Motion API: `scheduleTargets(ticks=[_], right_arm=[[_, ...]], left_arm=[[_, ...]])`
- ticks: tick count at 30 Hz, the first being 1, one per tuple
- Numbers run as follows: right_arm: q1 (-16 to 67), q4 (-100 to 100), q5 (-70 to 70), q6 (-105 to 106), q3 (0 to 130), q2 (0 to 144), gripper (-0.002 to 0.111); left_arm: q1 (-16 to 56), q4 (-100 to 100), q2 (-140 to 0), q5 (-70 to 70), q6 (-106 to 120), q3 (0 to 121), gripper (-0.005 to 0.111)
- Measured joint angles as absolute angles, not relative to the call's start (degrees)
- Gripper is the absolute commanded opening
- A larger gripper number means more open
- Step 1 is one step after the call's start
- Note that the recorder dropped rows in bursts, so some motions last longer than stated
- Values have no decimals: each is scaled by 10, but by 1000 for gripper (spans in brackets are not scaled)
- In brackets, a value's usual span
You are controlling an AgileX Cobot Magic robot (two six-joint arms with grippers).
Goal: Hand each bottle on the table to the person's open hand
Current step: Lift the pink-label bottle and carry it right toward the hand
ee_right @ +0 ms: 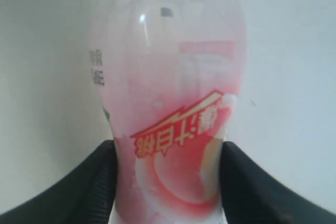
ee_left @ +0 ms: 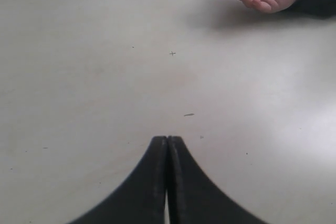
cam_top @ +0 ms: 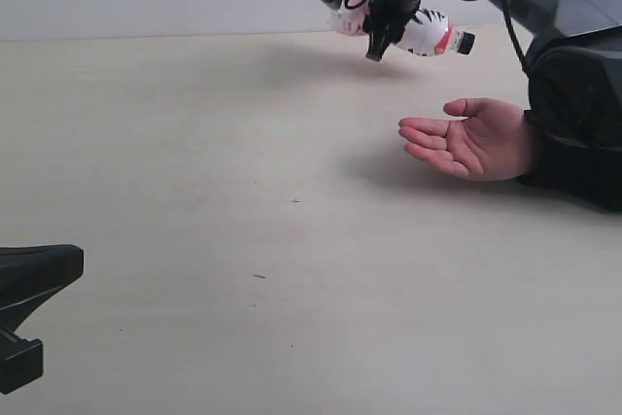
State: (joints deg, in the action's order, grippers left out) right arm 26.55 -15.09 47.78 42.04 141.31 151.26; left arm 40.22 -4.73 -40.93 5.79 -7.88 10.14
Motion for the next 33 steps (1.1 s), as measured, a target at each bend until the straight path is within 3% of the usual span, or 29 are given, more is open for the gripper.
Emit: scheduleTargets(ticks=[17,26,33], right_arm=[[266,-158,687,145,1413,1403,0],[266,-83,701,35,1382,1355,0],[266,-77,702,0,1284,1279,0]], left_arm=[[402,-47,-409,58,-79,101,0],[402,-47,-409,58,-79,101,0],[402,-47,-409,58,-79,101,0]])
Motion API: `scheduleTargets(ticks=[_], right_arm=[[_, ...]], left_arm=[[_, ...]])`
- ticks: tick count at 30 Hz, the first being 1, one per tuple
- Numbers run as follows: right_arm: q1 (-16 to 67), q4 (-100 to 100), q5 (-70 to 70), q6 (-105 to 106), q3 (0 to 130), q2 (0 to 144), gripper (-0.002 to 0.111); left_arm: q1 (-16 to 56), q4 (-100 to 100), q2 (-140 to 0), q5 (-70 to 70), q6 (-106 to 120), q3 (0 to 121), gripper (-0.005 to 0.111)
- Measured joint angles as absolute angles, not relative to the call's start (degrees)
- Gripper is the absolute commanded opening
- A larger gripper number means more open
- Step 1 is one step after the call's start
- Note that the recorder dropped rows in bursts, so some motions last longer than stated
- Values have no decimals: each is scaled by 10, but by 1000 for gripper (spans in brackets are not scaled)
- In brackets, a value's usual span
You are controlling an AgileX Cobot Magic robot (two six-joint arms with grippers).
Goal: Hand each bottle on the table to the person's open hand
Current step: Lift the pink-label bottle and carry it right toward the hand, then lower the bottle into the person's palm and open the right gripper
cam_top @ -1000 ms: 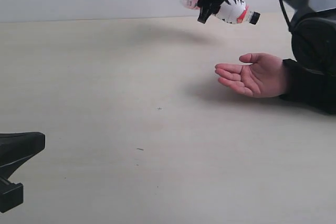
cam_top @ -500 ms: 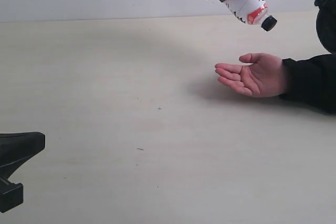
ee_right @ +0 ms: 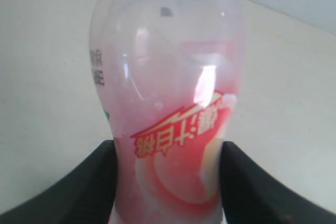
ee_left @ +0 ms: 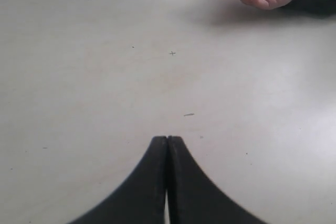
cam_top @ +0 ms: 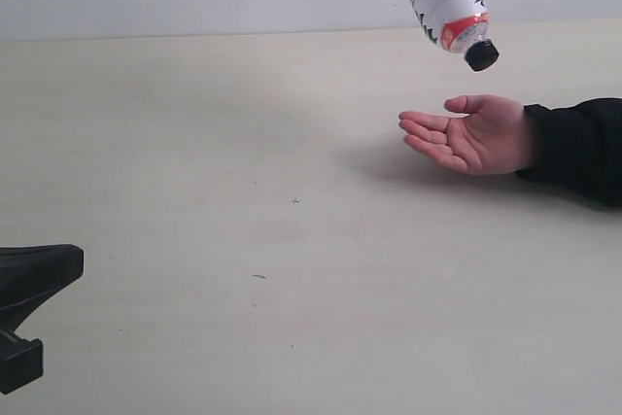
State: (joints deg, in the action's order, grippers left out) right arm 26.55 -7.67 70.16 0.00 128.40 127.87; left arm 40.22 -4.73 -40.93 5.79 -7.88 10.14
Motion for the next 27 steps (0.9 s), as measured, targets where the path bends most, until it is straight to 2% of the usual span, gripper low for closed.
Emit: scheduleTargets(ticks=[17,24,27], right_arm=[[266,-83,703,-41,1042,1031,0],[266,-83,700,-62,941,1015,0],[266,-83,630,-85,871,1015,0]], left_arm=[[402,-47,-409,58,-79,101,0],[402,-47,-409,58,-79,101,0],[402,-47,-409,58,-79,101,0]])
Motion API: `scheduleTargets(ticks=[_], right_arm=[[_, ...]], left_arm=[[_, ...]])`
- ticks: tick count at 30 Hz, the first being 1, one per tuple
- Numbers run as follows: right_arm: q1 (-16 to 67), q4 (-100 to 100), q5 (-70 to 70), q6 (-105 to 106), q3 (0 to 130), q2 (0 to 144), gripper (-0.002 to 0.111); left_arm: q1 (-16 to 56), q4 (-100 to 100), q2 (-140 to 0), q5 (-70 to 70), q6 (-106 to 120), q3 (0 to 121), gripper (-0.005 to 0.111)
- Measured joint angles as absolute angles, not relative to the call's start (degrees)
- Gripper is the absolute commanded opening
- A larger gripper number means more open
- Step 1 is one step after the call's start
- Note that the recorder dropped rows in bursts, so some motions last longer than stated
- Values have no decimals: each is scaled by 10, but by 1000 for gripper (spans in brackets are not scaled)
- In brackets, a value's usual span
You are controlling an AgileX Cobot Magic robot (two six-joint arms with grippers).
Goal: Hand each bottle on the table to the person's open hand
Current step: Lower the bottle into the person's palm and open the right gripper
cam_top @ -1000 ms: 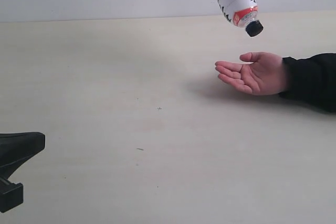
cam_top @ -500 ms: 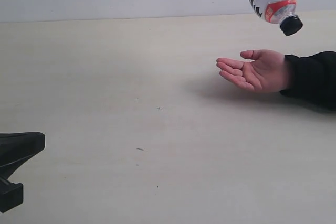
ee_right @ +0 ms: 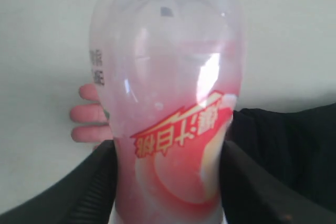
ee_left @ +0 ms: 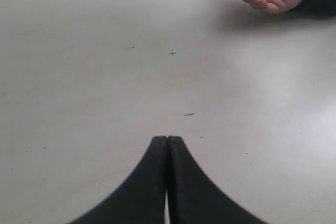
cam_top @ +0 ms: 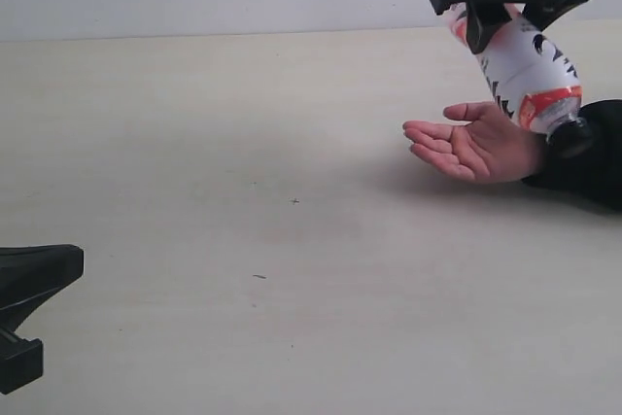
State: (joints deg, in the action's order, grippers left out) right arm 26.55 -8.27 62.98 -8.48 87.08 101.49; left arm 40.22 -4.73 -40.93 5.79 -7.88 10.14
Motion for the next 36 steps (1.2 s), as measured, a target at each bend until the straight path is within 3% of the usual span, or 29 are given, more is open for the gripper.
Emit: scheduleTargets(ticks=[8,27,30,36], right_arm=[[266,-99,488,-125,770,1015,0],[266,-113,455,-155,755,1095,0],[266,-114,451,-155,755,1096,7],[266,-115,446,-155,755,1096,38]], left_arm=[[402,-47,-409,58,-79,101,0],[402,-47,-409,58,-79,101,0],[402,-47,-409,58,-79,101,0],[402,-47,-409,58,-79,101,0]])
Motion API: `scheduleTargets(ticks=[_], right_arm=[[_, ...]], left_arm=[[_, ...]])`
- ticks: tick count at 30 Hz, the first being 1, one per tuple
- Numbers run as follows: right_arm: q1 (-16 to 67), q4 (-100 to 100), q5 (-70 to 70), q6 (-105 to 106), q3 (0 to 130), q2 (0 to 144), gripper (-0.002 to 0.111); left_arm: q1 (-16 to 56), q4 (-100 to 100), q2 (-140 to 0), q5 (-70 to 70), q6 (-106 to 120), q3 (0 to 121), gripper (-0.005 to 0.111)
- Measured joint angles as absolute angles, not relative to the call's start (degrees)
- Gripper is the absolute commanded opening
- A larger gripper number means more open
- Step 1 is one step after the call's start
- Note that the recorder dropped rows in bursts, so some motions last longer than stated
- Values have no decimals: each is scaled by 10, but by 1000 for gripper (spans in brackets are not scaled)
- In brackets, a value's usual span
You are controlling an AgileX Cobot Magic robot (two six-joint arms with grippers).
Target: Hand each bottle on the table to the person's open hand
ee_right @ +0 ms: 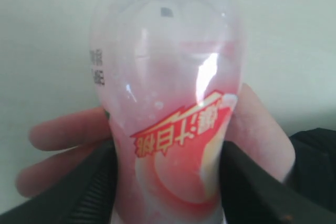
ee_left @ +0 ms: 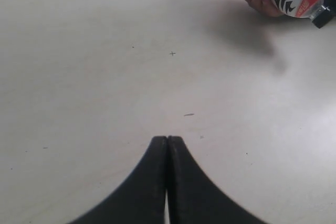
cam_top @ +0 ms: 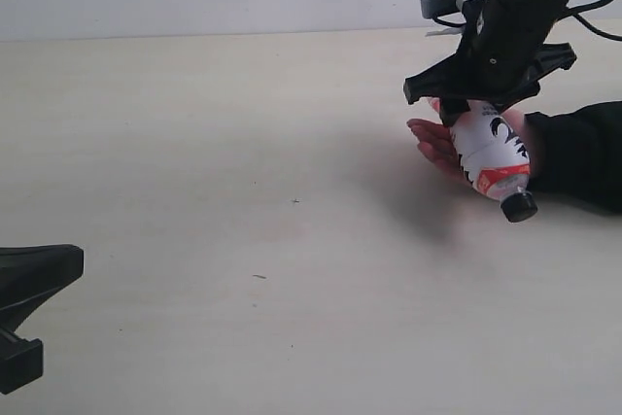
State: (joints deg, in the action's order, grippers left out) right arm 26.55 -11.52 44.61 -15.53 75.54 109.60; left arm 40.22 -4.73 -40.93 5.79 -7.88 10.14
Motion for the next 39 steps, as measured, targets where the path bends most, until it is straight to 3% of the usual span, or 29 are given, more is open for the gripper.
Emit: scheduleTargets(ticks=[8,14,23,34,37,39], right_arm=[[266,-117,444,-155,755,1096,76],[266,-121,440,-155,755,1096,85],[266,-125,438,-141,755,1063,86],[266,-120,516,-76,755,911,85],[266,-102,550,-43,755,871,77],[266,-65,585,-9,755,831,58]], left_arm=[[402,-47,-409,58,-79,101,0],[402,-47,-409,58,-79,101,0],[402,-47,-409,58,-79,101,0],[402,-47,-409,58,-79,101,0],[402,-47,-409,58,-79,101,0],[402,-47,-409,58,-79,101,0]])
